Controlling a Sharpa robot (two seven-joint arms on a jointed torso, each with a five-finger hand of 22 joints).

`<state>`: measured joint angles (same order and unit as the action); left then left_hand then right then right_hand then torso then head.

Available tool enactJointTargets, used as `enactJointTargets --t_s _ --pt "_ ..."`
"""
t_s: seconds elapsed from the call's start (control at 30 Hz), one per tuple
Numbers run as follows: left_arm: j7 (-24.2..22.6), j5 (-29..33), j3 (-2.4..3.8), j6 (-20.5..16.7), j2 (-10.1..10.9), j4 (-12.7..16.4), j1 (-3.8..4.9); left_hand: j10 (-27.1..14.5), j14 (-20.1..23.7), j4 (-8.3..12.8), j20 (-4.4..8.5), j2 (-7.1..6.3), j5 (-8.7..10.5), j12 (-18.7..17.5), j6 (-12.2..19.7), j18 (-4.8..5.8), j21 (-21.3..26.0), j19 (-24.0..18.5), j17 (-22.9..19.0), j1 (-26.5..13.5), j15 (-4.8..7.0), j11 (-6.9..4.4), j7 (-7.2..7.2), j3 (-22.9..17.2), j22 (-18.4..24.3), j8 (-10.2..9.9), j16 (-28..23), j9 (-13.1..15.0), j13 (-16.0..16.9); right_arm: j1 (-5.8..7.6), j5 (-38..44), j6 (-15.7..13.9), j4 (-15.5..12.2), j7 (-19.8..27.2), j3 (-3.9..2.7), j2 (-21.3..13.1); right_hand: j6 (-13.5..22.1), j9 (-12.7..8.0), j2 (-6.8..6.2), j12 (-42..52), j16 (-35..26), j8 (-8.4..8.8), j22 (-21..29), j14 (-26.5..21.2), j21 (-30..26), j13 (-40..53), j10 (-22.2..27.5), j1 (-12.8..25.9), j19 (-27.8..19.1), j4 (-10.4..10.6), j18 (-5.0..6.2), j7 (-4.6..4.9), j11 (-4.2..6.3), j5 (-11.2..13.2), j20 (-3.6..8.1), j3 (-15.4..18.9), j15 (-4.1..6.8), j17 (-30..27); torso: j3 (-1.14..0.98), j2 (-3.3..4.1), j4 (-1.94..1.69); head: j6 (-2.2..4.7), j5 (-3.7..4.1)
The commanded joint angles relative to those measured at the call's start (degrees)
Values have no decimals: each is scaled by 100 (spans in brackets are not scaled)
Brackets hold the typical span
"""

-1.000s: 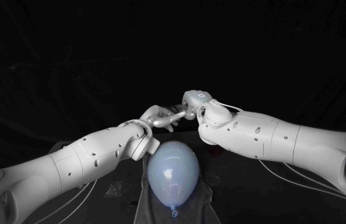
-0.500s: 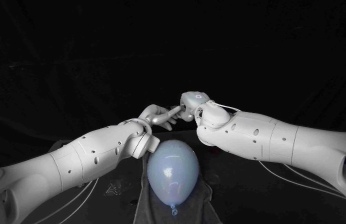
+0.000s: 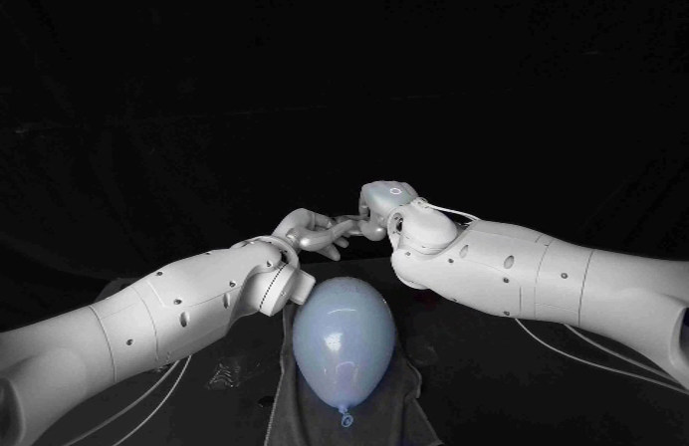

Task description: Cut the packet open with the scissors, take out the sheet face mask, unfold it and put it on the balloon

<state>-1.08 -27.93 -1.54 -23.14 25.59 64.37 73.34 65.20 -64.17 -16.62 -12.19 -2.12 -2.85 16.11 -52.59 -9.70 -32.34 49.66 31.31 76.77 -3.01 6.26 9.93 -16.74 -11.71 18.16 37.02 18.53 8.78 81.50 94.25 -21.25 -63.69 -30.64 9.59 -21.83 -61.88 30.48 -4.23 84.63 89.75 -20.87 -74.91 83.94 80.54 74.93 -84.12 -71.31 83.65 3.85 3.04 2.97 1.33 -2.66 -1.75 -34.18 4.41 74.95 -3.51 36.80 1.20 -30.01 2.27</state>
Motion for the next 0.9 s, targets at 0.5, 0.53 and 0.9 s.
enactJointTargets --t_s 0.5,0.53,0.9 --pt "-197 283 6 262 161 181 10 -92 365 80 -117 -195 5 -227 78 -57 163 -199 -80 245 -80 77 96 -1108 91 -77 -235 -70 -178 -3 81 176 21 -50 -4 -20 -71 147 -3 27 25 -144 -920 606 53 1186 -413 -37 88 -174 -69 -38 25 -14 5 -206 28 1505 1 0 0 -20 26" --pt "-213 298 6 269 163 182 10 -94 389 111 -122 -198 6 -242 82 -57 170 -215 -87 284 -83 79 99 -1172 94 -72 -251 -67 -192 -3 79 179 21 -50 -4 -21 -71 147 -3 27 25 -144 -920 606 53 1186 -413 -37 88 -174 -69 -38 25 -14 5 -206 28 1505 1 0 0 -20 26" --pt "-353 400 6 369 164 203 10 -44 583 489 -144 -173 8 -383 95 -47 152 -354 -171 612 -118 93 103 -1604 74 -7 -412 -23 -321 -3 46 219 6 -45 -4 -23 -71 147 -6 25 25 -146 -923 606 57 1185 -413 -32 91 -179 -71 -37 25 -14 5 -215 28 1505 -2 -2 3 -29 30"
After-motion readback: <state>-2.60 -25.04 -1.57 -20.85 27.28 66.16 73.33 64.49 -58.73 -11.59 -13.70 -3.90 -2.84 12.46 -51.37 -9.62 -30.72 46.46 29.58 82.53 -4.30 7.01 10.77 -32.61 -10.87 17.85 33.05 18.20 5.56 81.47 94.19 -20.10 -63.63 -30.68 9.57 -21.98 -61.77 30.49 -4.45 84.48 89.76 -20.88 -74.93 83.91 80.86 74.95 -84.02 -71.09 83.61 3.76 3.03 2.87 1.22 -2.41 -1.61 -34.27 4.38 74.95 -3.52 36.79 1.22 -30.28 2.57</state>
